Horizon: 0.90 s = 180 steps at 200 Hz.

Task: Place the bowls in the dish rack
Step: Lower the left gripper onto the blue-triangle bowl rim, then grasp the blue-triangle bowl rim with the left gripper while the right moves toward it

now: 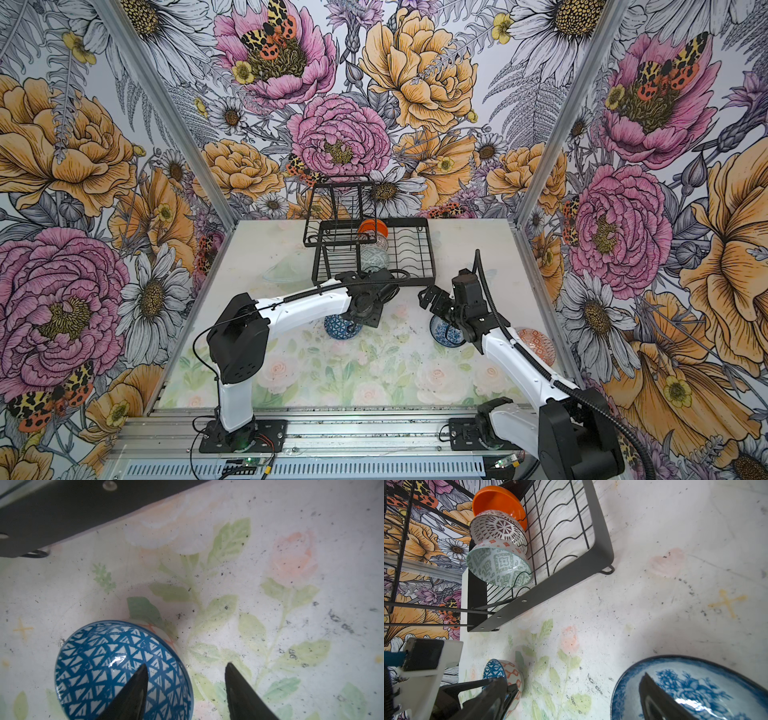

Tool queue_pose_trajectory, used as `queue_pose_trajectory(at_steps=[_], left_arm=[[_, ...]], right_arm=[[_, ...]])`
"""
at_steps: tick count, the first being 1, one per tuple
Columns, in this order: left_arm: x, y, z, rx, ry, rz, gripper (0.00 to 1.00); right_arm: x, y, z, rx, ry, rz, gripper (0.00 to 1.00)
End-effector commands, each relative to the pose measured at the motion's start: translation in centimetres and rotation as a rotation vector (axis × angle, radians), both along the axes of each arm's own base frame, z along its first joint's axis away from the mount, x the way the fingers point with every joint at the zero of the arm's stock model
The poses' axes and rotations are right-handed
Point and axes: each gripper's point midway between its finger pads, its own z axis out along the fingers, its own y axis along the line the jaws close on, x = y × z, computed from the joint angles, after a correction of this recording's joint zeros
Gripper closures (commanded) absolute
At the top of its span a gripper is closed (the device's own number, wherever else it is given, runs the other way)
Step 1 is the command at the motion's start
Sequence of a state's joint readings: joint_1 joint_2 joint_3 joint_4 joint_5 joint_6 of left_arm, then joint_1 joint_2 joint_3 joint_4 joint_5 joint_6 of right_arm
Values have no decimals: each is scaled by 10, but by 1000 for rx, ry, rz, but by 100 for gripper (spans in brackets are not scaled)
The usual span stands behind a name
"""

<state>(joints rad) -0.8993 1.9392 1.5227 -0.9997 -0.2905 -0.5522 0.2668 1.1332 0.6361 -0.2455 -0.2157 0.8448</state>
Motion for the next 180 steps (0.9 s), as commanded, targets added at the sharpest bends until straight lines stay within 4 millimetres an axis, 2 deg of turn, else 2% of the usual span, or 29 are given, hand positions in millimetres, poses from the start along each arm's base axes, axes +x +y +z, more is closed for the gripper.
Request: queue_pose_trajectory(at_steps=[1, 47, 61, 67, 71, 92, 115, 150, 180], left_arm=[[8, 0, 27, -13, -72, -6, 32], [13, 12, 39, -8, -95, 3, 14], [15, 19, 46, -7, -113, 18, 2], [15, 24, 44, 1, -112, 27, 1], [15, 27, 58, -27, -136, 36, 1], [17, 48, 70, -39, -164, 71, 1], [16, 72, 75, -48, -169, 104, 1], [11, 107, 65, -224, -139, 210, 1], [3, 120, 48, -388, -113, 275, 4]], right_arm=[[0, 0, 2, 6, -7, 2, 1], [2, 0, -1, 8, 9, -7, 1], [3, 0, -1, 8, 8, -11, 1], [3, 0, -1, 10, 9, -10, 1], [2, 0, -1, 11, 12, -10, 1], [3, 2, -1, 12, 13, -2, 1], [3, 9, 5, 3, -9, 29, 1], [8, 32, 20, -28, -64, 119, 1], [13, 50, 24, -42, -71, 188, 1]])
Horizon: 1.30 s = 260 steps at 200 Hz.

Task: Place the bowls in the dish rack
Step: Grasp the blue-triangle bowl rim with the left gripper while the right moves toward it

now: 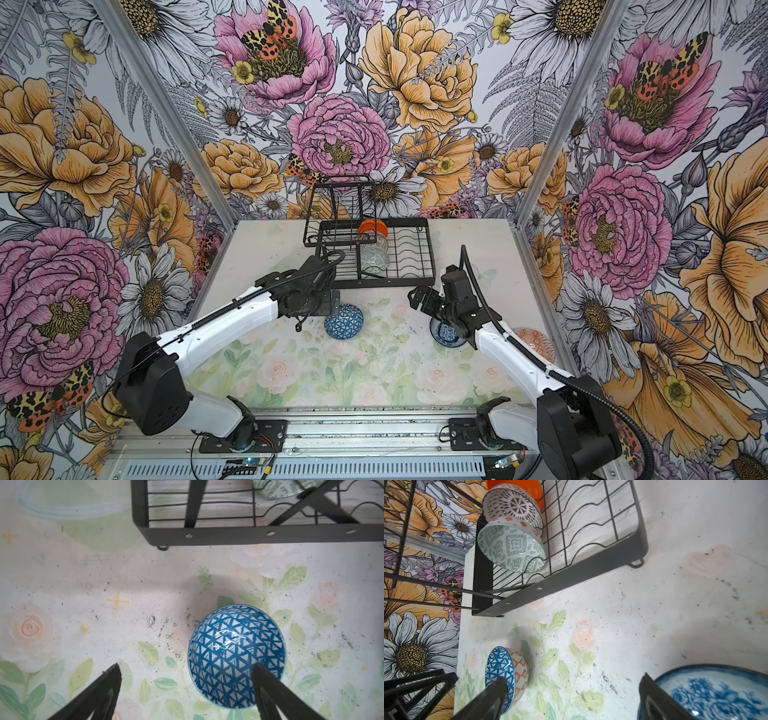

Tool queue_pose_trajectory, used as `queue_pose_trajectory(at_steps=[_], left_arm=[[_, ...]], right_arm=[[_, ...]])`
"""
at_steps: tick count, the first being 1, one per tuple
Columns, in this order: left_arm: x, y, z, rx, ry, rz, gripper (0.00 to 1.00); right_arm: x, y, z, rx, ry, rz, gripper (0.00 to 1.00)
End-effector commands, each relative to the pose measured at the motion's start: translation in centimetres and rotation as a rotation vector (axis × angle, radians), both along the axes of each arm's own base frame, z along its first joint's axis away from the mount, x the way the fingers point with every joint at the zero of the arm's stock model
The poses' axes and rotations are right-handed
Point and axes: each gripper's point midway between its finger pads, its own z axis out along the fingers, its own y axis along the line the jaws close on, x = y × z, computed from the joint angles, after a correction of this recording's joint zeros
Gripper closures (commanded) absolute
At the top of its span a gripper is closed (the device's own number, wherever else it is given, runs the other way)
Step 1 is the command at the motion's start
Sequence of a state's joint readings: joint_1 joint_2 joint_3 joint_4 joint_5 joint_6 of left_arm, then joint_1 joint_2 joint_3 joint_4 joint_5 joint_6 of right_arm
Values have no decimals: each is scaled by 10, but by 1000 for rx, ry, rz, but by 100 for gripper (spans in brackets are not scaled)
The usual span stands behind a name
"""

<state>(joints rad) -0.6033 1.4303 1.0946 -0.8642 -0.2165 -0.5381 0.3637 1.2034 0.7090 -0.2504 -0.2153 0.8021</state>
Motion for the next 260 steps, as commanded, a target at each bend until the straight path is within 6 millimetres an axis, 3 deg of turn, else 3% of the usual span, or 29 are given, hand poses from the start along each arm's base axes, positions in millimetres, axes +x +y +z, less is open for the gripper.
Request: queue_pose_trajectory(at_steps=[1, 46, 84, 120, 154, 205, 260], left_arm=[[2, -13, 0, -193, -26, 8, 4], [-5, -27, -30, -284, 26, -5, 8], [-3, -33, -47, -323, 49, 12, 18], [0, -33, -59, -325, 74, 21, 30], [1, -27, -65, -313, 83, 39, 45], [-6, -24, -74, -302, 107, 42, 58], [-17, -20, -86, -283, 138, 49, 63]], right_arm=[[10, 15, 17, -13, -56, 65, 1], [13, 56, 28, -15, -88, 226, 1], [-4, 105, 53, -14, -189, 447, 1], [-15, 133, 56, 4, -206, 577, 1], [-16, 136, 52, 0, -194, 579, 1], [-14, 129, 45, -19, -171, 535, 0], [-12, 117, 38, -32, -144, 478, 1]])
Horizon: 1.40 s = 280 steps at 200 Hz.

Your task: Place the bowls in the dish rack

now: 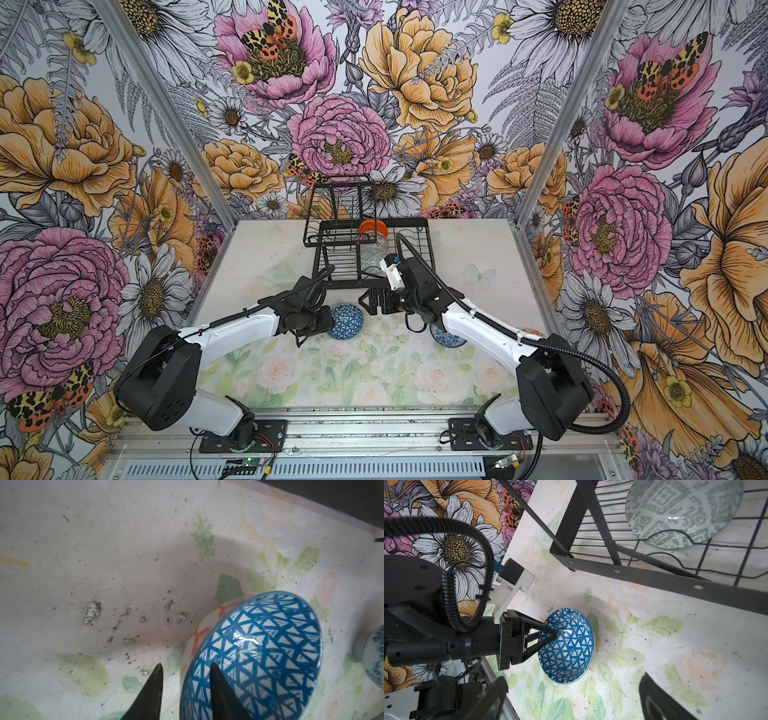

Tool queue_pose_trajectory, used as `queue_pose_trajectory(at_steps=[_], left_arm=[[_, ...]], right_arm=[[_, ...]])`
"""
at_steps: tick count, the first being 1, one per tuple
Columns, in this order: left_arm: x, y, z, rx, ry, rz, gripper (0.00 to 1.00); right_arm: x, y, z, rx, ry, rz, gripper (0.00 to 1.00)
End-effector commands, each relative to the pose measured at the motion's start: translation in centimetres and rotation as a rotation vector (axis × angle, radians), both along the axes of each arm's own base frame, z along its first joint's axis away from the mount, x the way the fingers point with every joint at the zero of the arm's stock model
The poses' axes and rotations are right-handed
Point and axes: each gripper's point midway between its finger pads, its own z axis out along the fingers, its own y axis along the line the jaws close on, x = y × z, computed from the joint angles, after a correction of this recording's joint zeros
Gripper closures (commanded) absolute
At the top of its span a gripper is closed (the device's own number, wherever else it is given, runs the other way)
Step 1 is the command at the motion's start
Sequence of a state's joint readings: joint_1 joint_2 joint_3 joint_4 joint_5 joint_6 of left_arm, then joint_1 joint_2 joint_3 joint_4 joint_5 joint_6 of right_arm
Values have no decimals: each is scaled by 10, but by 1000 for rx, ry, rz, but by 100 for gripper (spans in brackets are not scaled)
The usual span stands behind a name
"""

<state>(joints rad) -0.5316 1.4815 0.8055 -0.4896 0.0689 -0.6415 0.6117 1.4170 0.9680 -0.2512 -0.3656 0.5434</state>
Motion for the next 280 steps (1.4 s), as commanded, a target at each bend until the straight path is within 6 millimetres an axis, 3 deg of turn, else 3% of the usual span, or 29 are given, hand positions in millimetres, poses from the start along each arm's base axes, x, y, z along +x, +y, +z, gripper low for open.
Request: queue_pose_trajectory(at_steps=[1, 34, 56, 81, 113, 145, 173, 206, 223, 255, 280], left_arm=[[-3, 0, -6, -5, 11, 3, 64], [-8, -2, -13, 6, 23, 0, 80], [-10, -8, -14, 11, 18, -9, 85], [-9, -12, -10, 13, 1, 2, 100], [1, -14, 15, -16, -69, 45, 100], [20, -19, 68, -82, -219, 106, 100], [37, -37, 128, -165, -363, 118, 100], [48, -59, 204, -230, -544, 89, 100], [53, -61, 248, -258, -687, 108, 100], [66, -51, 318, -287, -893, 179, 100], [88, -31, 352, -160, -1053, 296, 100]], right_arm=[[3, -9, 0, -7, 0, -48, 1], [1, -18, -1, -8, 1, -81, 1], [1, -28, -2, -12, 6, -119, 1], [2, -41, -2, -7, 8, -168, 1], [7, -58, -1, -10, 6, -241, 1], [22, -90, 7, -22, 16, -386, 1], [43, -115, 34, 58, 27, -509, 1], [65, -130, 94, 144, -49, -567, 1], [78, -135, 128, 199, -93, -599, 1], [105, -134, 188, 309, -146, -628, 0], [122, -126, 228, 412, -149, -638, 1]])
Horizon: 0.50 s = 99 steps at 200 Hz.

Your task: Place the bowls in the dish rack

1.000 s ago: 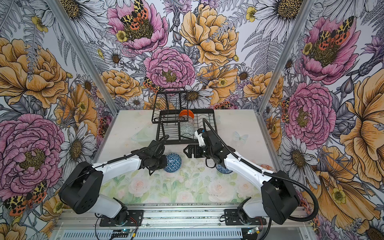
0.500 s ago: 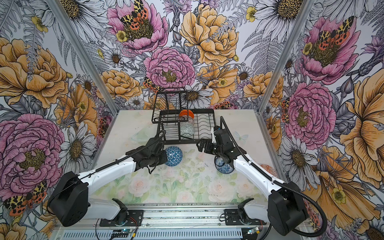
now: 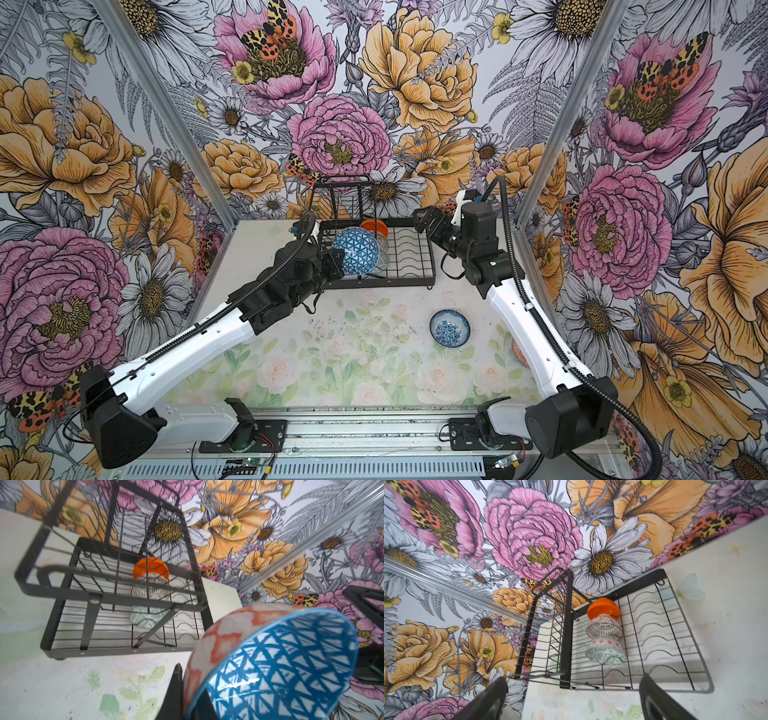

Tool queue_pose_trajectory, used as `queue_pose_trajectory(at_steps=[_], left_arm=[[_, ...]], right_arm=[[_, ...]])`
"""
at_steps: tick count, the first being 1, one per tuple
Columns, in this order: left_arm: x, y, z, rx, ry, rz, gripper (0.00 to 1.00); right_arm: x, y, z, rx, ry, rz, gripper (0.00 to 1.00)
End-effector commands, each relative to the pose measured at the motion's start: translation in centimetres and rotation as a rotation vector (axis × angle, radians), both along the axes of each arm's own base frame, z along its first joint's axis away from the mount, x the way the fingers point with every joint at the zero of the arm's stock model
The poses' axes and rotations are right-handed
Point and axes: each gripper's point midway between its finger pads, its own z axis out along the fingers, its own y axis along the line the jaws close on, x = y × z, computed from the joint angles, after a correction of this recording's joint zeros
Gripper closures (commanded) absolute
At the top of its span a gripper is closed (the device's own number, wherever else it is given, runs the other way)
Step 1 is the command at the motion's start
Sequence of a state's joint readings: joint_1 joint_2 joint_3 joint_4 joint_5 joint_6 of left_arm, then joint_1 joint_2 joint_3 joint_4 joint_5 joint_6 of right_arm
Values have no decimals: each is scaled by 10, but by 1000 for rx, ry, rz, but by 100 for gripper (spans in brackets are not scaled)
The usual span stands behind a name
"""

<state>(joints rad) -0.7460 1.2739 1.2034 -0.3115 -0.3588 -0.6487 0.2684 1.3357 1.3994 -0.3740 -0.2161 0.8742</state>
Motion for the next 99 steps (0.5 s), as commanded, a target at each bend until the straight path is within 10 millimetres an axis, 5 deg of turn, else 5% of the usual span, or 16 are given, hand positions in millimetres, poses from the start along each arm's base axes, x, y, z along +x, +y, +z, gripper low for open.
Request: queue_pose_trajectory(at_steps=[1, 62, 99], left_arm=[[25, 27, 71, 11, -247, 209, 100], [91, 30, 108, 176, -424, 399, 100], [115, 10, 109, 223, -491, 413, 100]], right_arm=[[15, 8, 29, 106, -3, -5, 1], [31, 40, 104, 353, -27, 9, 1], [28, 57, 120, 476, 8, -11, 1]])
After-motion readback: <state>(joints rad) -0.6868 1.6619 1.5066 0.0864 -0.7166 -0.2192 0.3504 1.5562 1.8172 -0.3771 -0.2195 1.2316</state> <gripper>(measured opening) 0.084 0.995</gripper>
